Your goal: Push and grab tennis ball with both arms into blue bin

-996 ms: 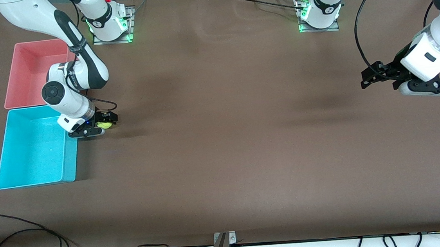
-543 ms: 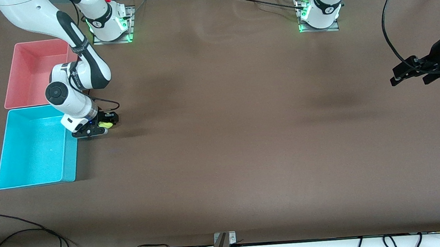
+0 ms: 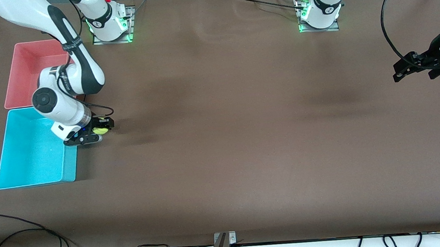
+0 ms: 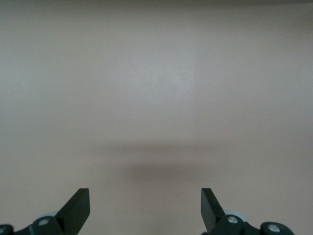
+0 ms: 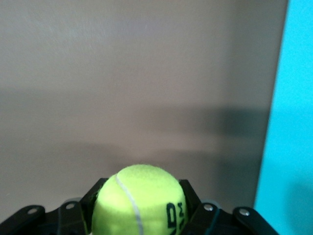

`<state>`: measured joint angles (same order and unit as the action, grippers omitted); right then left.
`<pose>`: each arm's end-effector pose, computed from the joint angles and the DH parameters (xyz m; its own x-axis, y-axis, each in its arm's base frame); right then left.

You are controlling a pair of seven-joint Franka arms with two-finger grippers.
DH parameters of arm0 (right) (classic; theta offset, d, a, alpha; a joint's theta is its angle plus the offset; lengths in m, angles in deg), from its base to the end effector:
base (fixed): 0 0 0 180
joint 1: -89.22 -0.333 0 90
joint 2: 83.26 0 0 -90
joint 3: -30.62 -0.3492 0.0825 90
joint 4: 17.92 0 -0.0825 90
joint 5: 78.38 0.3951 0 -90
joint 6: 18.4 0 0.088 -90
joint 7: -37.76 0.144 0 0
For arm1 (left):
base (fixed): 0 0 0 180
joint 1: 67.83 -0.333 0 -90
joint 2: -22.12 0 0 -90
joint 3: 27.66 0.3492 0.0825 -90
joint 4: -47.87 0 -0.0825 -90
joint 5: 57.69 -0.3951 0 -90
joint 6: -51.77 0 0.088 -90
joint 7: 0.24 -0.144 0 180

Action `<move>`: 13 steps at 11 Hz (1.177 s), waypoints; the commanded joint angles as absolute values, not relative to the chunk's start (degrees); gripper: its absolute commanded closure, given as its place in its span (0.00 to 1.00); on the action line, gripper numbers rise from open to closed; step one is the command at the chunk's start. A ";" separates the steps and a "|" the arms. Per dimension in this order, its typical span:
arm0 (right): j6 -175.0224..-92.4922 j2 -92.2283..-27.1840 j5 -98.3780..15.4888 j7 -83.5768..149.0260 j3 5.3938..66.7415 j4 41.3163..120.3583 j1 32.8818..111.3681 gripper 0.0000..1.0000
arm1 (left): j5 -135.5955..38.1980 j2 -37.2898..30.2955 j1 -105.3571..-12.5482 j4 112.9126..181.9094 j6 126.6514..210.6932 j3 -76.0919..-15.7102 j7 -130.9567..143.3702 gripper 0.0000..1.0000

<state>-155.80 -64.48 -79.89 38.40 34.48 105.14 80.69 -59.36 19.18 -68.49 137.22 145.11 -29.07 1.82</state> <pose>0.5744 0.0458 0.2274 0.9929 0.0913 -0.0769 0.0945 -0.9948 0.0388 0.5890 -0.0033 0.6019 0.9996 0.0212 0.0193 0.0217 -0.9994 -0.0272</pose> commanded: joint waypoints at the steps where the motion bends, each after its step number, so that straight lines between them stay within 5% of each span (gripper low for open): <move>1: -137.38 -64.71 -79.78 33.20 37.36 93.99 81.66 0.67 | -61.30 19.49 -68.09 136.91 144.06 -29.60 3.10 0.00; 4: -134.94 -64.01 -79.35 16.64 45.71 91.24 82.36 0.66 | -60.33 19.66 -68.18 136.56 143.53 -33.37 2.74 0.00; 13: -134.77 -54.62 -70.64 -3.29 45.82 91.50 93.18 0.62 | -57.69 19.93 -63.61 136.38 143.00 -28.19 -0.95 0.00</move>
<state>-135.85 -56.37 -72.15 -0.83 46.20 92.67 92.09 -59.29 19.47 -64.91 137.19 144.32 -29.72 0.44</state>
